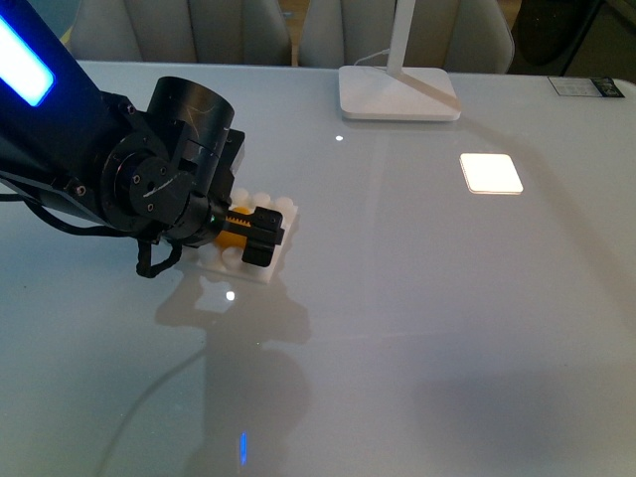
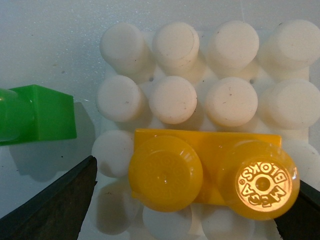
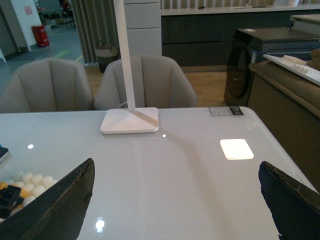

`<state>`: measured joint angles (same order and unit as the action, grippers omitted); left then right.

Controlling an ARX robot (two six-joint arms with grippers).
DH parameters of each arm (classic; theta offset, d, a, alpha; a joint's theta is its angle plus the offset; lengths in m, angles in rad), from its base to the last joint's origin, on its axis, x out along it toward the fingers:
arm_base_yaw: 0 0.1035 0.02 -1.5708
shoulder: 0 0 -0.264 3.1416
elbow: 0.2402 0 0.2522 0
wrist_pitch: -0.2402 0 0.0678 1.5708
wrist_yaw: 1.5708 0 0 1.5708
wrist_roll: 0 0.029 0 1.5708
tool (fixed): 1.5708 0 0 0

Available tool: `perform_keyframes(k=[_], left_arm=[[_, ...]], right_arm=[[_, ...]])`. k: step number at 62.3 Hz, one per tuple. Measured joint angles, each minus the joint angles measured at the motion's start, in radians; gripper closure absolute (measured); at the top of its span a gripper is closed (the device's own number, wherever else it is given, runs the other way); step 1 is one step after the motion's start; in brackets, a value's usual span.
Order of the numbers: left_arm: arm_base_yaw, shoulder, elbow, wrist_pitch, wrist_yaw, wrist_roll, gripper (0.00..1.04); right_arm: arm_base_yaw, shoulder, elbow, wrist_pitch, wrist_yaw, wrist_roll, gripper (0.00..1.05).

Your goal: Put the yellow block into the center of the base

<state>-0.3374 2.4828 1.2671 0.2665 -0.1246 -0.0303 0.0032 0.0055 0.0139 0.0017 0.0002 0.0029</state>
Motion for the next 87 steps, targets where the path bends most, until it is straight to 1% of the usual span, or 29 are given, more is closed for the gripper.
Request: perform_keyframes(k=[36,52,63,71,81,83,87], left_arm=[[-0.003,-0.109,-0.070,0.001,0.022,-0.034,0.07],[0.020,-0.229,-0.183,0.044,0.046,-0.062,0.07],[0.090,-0.415,-0.344,0.146,0.094,-0.113,0.07],[0.169,-0.557,-0.468,0.213,0.129,-0.187,0.07],[0.265,-0.698,-0.611,0.247,0.183,-0.290,0.07],[0.272,-0.704,-0.639,0.283,0.178,-0.287,0.09],[0.283,-0.689,-0.704,0.463,0.126,-0.238,0.18]], right_arm=[[0.000,0.000,0.000,0.000,0.000,0.000,0.09],[0.000,0.000,0.000,0.000,0.000,0.000,0.09],[0.000,0.000,0.000,0.000,0.000,0.000,0.09],[0.000,0.000,0.000,0.000,0.000,0.000,0.09],[0.000,0.000,0.000,0.000,0.000,0.000,0.09],[0.000,0.000,0.000,0.000,0.000,0.000,0.09],[0.000,0.000,0.000,0.000,0.000,0.000,0.09]])
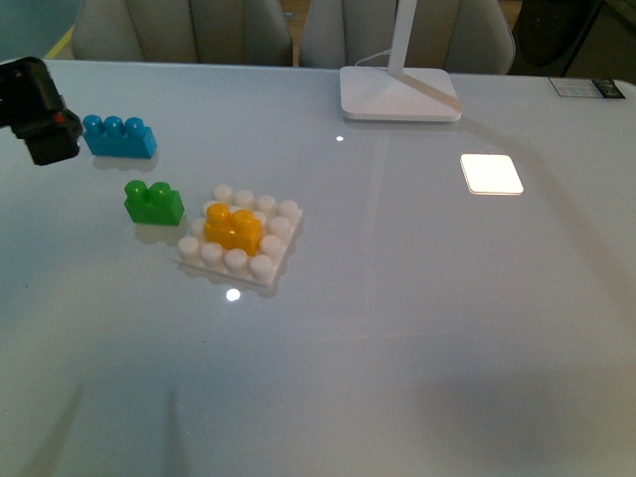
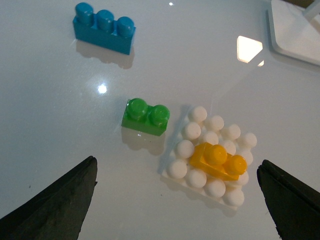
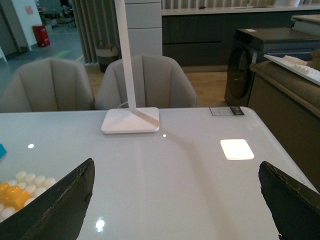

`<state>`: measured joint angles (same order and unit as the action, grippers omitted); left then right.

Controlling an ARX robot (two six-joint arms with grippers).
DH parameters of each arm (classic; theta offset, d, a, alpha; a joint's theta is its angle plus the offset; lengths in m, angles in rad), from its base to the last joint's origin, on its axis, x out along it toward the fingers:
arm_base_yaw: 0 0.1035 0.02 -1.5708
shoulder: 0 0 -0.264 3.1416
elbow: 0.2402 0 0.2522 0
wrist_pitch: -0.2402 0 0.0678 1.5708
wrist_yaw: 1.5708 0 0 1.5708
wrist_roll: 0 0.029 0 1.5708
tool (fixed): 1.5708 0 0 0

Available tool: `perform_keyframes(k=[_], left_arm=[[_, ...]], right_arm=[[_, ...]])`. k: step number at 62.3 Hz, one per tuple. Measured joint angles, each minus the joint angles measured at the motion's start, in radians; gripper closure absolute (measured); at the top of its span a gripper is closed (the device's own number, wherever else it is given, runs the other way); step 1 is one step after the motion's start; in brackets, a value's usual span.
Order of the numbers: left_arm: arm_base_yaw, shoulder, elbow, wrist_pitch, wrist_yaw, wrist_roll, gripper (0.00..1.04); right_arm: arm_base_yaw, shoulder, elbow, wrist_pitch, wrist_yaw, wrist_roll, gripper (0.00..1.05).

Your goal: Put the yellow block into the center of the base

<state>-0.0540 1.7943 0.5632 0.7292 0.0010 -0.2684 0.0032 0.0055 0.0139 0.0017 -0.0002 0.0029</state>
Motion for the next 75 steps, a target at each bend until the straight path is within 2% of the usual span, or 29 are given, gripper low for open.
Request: perform_keyframes(k=[6,16,22,28,29,33,48,56,58,62,75], left_arm=[[0.038,-0.005,-0.152,0.290,0.000,0.106,0.38],[0.051,-0.186,-0.352,0.605,-0.001,0.219,0.65],[0.051,-0.269,-0.427,0.667,-0.001,0.228,0.80],[0.051,-0.294,-0.453,0.661,-0.001,0.234,1.00],[0.051,-0.318,-0.474,0.647,-0.001,0.238,1.03],[0.051,-0.465,-0.553,0.550,0.003,0.249,1.02],[0.051,-0.971,-0.556,0.111,-0.001,0.257,1.02],[0.051,-1.110,-0.553,-0.029,-0.001,0.257,1.02],[0.051,-1.181,-0.552,-0.123,-0.001,0.257,1.02],[0.051,-1.255,-0.552,-0.202,-0.001,0.257,1.02],[0.051,-1.385,-0.552,-0.322,-0.001,0.257,1.02]], right_arm=[[0.000,0.000,0.000,0.000,0.002,0.000,0.09],[0.000,0.000,0.000,0.000,0.001,0.000,0.09],[0.000,0.000,0.000,0.000,0.002,0.000,0.09],[0.000,-0.002,0.000,0.000,0.002,0.000,0.09],[0.000,-0.002,0.000,0.000,0.002,0.000,0.09],[0.000,-0.001,0.000,0.000,0.003,0.000,0.09],[0.000,-0.003,0.000,-0.001,0.002,0.000,0.09],[0.000,-0.003,0.000,-0.001,0.002,0.000,0.09],[0.000,-0.003,0.000,-0.001,0.002,0.000,0.09],[0.000,-0.003,0.000,-0.001,0.002,0.000,0.09],[0.000,-0.003,0.000,-0.001,0.002,0.000,0.09]])
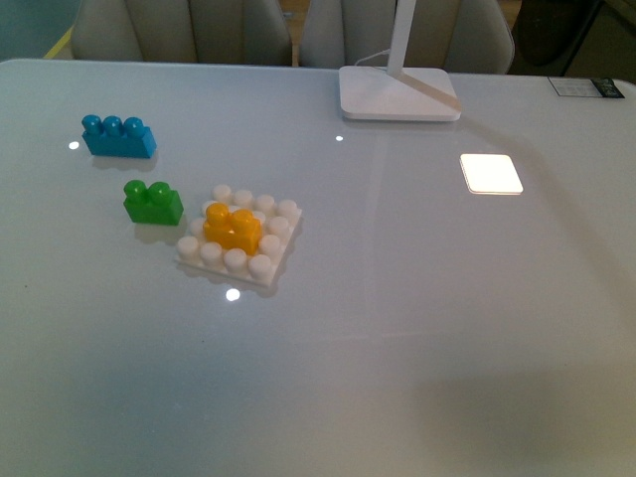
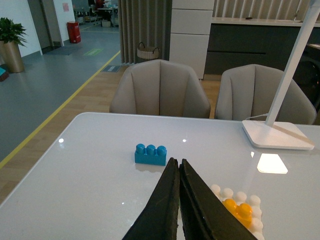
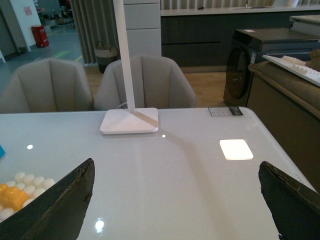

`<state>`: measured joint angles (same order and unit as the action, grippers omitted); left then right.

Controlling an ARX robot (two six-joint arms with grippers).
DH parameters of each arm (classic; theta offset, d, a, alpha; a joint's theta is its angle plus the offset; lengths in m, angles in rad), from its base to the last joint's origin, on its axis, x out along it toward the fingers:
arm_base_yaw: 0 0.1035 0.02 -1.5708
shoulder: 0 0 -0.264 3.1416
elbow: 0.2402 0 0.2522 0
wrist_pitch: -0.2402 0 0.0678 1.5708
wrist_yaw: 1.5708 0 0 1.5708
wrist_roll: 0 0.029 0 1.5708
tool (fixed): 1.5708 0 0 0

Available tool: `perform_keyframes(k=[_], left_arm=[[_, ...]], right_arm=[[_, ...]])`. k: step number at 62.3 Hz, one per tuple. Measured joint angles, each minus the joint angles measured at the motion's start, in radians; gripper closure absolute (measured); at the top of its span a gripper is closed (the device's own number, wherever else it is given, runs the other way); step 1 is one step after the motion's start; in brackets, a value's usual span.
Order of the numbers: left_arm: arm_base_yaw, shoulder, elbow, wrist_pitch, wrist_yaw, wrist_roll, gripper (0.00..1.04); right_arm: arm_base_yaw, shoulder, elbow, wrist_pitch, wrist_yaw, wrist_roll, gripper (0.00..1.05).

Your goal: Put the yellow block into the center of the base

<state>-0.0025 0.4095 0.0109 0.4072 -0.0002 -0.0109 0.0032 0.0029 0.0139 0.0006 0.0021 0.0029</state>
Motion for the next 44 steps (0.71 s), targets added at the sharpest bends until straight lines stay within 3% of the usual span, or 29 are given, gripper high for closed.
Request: perform_keyframes(k=[34,38,44], left_arm=[[0.000,-0.227,0.000,-0.224,0.000,0.000,1.02],[0.000,-0.344,0.001,-0.376,0.000,0.000,1.02],[0.000,-0.400,0.001,-0.404,0.000,0.000,1.02]], right_arm=[[0.000,0.000,0.000,0.000,0.000,0.000,0.09],[0.000,0.000,0.000,0.000,0.000,0.000,0.09],[0.000,0.000,0.000,0.000,0.000,0.000,0.09]])
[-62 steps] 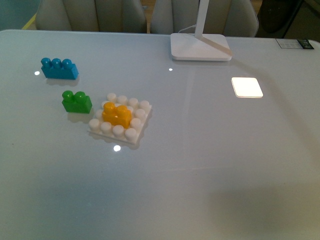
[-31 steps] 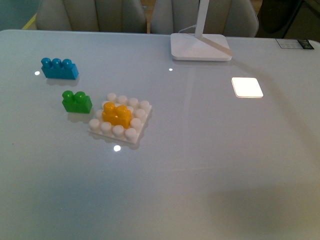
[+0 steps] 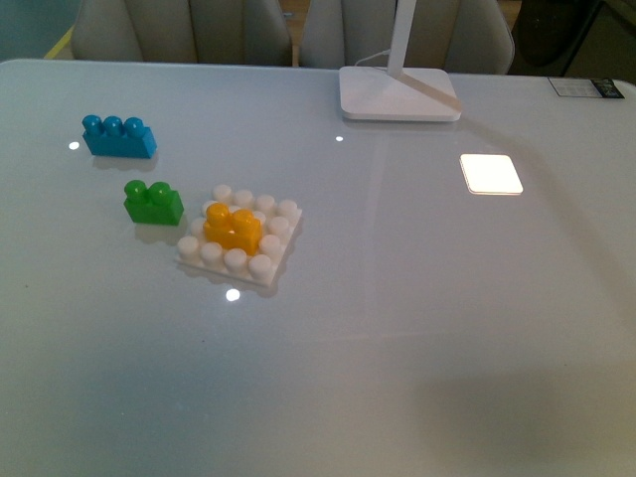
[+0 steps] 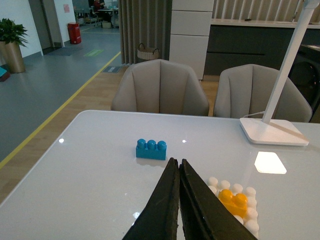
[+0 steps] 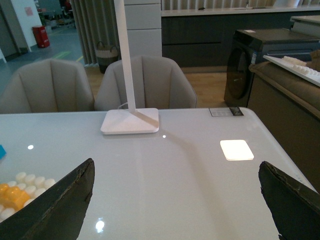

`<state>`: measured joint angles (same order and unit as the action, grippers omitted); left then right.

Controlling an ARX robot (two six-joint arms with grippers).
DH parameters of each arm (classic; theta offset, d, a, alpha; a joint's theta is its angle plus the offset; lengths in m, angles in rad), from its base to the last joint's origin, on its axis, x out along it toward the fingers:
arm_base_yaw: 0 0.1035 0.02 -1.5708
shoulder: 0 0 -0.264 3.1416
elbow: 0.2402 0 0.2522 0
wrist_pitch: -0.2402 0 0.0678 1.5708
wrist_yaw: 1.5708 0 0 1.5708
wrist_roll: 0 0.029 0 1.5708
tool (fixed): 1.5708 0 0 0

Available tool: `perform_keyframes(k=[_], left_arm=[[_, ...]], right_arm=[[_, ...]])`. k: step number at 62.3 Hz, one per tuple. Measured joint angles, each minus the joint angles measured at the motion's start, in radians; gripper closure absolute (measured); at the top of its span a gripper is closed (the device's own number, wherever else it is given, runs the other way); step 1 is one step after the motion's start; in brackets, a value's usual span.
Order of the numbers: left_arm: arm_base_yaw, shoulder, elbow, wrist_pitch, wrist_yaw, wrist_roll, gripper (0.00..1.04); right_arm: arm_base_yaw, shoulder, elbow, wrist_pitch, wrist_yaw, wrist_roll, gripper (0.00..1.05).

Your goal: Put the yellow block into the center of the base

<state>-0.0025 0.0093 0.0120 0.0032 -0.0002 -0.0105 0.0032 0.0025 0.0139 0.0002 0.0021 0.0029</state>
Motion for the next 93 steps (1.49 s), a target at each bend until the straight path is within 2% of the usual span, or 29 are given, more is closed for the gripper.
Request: perform_keyframes(k=[26,43,47,56,93], left_arm=[[0.000,-0.003,0.000,-0.002,0.000,-0.001,1.01],[0.000,-0.003,0.000,-0.002,0.000,0.000,0.52],[0.000,-0.003,0.000,-0.002,0.000,0.000,0.32],[0.000,-0.003,0.000,-0.002,0.000,0.002,0.06],[0.000,-0.003,0.000,-0.002,0.000,0.002,0.07]], right_arm=[[0.000,0.000,0.000,0.000,0.000,0.000,0.09],[0.000,0.000,0.000,0.000,0.000,0.000,0.09],[0.000,0.000,0.000,0.000,0.000,0.000,0.09],[0.000,0.000,0.000,0.000,0.000,0.000,0.09],[0.000,0.000,0.000,0.000,0.000,0.000,0.09]])
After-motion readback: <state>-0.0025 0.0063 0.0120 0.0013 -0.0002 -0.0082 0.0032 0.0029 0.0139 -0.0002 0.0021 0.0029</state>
